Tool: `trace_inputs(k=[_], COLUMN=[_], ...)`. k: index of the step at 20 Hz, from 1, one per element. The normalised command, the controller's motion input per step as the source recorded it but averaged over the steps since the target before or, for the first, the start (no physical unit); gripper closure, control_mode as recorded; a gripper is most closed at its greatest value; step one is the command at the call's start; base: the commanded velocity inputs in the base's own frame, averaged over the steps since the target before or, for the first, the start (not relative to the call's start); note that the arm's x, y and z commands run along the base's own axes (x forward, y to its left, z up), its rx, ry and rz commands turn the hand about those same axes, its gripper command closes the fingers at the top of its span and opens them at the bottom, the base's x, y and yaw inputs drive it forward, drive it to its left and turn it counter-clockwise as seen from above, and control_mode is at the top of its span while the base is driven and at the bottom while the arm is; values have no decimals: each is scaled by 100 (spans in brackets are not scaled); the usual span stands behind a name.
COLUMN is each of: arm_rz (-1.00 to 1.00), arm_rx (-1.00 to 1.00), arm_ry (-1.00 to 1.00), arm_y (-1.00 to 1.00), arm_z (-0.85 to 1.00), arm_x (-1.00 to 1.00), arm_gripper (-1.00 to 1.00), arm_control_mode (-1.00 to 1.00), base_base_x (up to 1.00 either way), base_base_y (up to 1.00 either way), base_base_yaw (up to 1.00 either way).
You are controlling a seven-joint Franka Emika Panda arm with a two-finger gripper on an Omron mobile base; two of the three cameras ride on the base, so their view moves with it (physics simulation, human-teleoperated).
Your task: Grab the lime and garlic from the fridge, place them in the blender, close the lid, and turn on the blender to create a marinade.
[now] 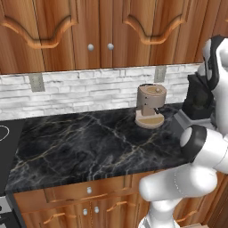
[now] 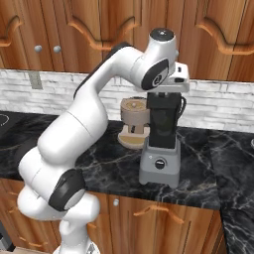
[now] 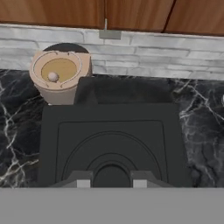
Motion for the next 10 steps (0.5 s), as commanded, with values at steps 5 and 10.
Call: trace_inputs(k=[5, 10], arm_rz=[0, 0], arm_rx=[-7, -3], arm_ry=[-6, -7], arm_y=[0, 0], arm_z=[0, 0], arm_x=[46, 33], arm_gripper=[100, 100], arm_control_mode=[-100, -100], base_base_x=[0, 0], base_base_y=[0, 0], base_base_yaw=[0, 0])
